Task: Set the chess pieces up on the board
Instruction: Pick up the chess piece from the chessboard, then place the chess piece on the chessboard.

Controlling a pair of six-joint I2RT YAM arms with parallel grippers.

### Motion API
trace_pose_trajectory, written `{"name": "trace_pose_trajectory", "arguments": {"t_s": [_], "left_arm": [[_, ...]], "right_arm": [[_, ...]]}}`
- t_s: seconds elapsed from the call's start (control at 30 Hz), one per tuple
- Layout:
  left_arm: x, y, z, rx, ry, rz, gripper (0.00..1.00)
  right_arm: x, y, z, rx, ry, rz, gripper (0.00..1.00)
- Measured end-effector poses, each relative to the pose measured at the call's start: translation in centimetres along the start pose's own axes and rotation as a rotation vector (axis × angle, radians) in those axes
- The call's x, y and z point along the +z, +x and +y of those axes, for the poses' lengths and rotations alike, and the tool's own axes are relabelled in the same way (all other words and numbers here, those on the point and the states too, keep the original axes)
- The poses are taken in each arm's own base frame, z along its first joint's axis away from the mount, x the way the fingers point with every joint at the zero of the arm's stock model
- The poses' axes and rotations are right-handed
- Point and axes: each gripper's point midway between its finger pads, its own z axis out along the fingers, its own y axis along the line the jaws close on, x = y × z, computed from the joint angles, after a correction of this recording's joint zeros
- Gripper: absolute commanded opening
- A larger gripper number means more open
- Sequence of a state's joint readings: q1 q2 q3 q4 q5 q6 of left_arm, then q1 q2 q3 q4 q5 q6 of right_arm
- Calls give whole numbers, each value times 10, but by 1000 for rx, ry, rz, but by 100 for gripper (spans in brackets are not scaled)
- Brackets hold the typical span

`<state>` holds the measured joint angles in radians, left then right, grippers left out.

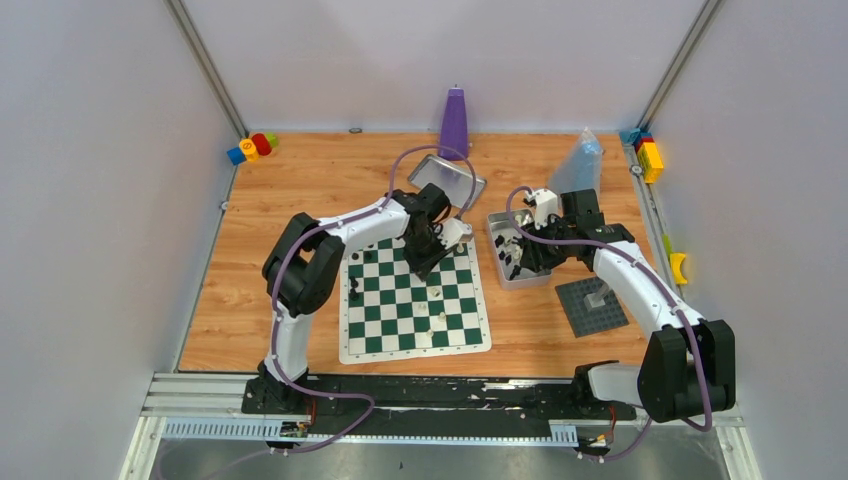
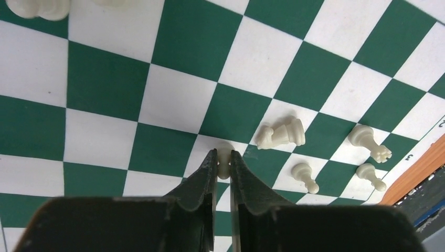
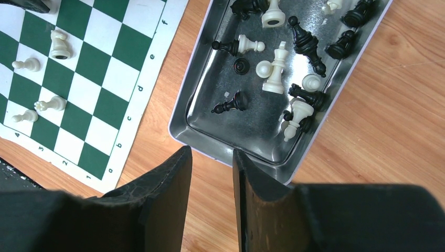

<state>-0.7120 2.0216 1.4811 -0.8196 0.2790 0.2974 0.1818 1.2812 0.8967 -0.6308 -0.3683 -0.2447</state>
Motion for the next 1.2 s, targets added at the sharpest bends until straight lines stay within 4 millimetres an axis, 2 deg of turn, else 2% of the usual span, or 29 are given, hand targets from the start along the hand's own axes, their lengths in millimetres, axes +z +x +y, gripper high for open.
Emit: {"name": "trace_pose_trajectory", "arguments": {"t_s": [0.13,0.27,0.33,0.5,0.67,0.87,1.07,1.2], "left_arm": [[-4,-13,0,10,-1,-17,14],[-6,-37,0,38,-7,-48,14],[-5,-49,-1,54,-10,-63,14],[5,-65,-5,78,-8,-65,15],[18,-65,-3,78,-7,-40,16],[18,-74,1,82,-28,-48,16],[19,-72,4,82,-42,-39,16],[19,-72,5,81,-52,-37,21]], "right_arm": [[0,0,0,0,2,0,35],[0,0,-3,0,17,2,35],[-1,0,-4,1,25,0,35],[-3,2,-8,8,40,-6,35],[-4,2,-10,10,45,-11,35],[-5,2,-10,12,46,-12,35],[-5,2,-10,12,45,-12,35],[-5,2,-10,12,45,-12,35]]}}
